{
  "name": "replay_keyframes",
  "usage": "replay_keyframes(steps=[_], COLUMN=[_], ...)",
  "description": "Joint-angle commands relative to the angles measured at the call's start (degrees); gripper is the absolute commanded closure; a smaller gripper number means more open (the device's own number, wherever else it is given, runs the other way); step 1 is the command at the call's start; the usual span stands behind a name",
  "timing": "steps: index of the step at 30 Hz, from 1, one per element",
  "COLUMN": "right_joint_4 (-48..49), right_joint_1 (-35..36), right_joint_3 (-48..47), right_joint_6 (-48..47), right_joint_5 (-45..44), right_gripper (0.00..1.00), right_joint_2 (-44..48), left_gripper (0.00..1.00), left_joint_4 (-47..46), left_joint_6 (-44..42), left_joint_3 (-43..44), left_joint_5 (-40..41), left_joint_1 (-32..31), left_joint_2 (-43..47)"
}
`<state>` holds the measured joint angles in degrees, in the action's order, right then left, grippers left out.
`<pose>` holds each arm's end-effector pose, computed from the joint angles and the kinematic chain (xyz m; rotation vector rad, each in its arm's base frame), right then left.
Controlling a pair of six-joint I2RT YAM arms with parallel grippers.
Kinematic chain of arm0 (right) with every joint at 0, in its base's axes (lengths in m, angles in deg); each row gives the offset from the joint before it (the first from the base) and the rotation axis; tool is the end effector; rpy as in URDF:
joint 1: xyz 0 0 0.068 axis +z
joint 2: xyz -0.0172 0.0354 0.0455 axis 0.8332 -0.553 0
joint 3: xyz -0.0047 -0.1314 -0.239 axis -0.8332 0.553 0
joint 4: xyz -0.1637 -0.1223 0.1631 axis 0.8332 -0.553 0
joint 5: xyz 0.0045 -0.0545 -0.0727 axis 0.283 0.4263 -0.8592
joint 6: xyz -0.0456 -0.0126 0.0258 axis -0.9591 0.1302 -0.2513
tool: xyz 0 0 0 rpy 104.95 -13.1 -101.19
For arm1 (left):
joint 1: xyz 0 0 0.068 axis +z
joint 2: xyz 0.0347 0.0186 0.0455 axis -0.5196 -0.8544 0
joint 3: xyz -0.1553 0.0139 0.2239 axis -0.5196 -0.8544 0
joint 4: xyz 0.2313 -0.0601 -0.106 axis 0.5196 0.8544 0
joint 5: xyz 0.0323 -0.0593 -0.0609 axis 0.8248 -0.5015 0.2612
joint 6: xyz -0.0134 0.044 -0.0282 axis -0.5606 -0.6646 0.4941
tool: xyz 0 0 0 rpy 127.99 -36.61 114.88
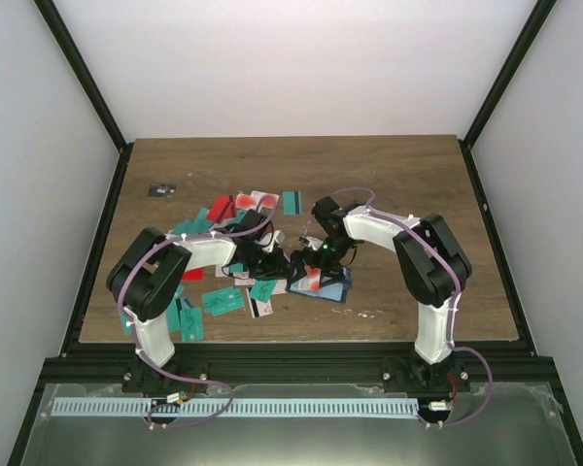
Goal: Put the credit cards into the card holder
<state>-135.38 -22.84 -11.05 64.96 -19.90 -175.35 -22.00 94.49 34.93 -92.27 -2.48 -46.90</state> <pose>0.2734 0.2095 0.1548 0.4261 -2.6790 -0.9243 0.2668 -0.2018 0.1234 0.1945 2.9033 -1.0766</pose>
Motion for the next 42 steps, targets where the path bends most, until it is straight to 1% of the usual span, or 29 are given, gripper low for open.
replay_keyframes(steps=[1, 10, 13, 19, 23, 27, 33, 42], right_joint_4=[-0.1, 0.6, 2.2, 3.7, 4.1, 4.4, 4.0, 1.9], right_joint_1=[0.4, 0.4, 0.5, 0.5, 0.5, 0.6, 0.5, 0.6], right_joint_3=[0.2, 2.2, 3.5, 4.5, 3.2, 1.5, -0.6, -2.6], right_joint_6=[0.2, 1.8, 2.1, 2.6, 2.5, 2.2, 0.9, -2.9], right_joint_5=[-1.3, -2.1, -1.5, -2.5, -1.6, -0.9, -0.3, 0.4], right_gripper=[0.0, 0.01, 0.04, 0.08, 0.14, 0.17, 0.18, 0.17], right_joint_2=[3.2, 6.4, 5.8, 5.0, 3.5, 1.9, -0.1, 0.4], left_gripper=[0.87, 0.87, 0.87, 0.87, 0.87, 0.87, 0.87, 0.87], left_joint_4=[2.2, 3.5, 3.8, 4.4, 4.4, 4.8, 5.0, 6.5], left_joint_6=[-0.2, -0.5, -0.4, -0.5, -0.4, -0.2, 0.1, 1.1], left_joint_3=[-1.1, -0.8, -0.9, -0.9, -0.8, -1.1, -2.2, -2.0], left_joint_5=[1.2, 1.3, 1.2, 1.4, 0.9, 1.0, 1.3, 3.5], left_joint_1=[-0.3, -0.3, -0.3, -0.3, -0.3, -0.4, -0.4, -0.4], left_joint_2=[1.2, 1.5, 1.6, 1.7, 1.6, 2.1, 3.0, 6.2])
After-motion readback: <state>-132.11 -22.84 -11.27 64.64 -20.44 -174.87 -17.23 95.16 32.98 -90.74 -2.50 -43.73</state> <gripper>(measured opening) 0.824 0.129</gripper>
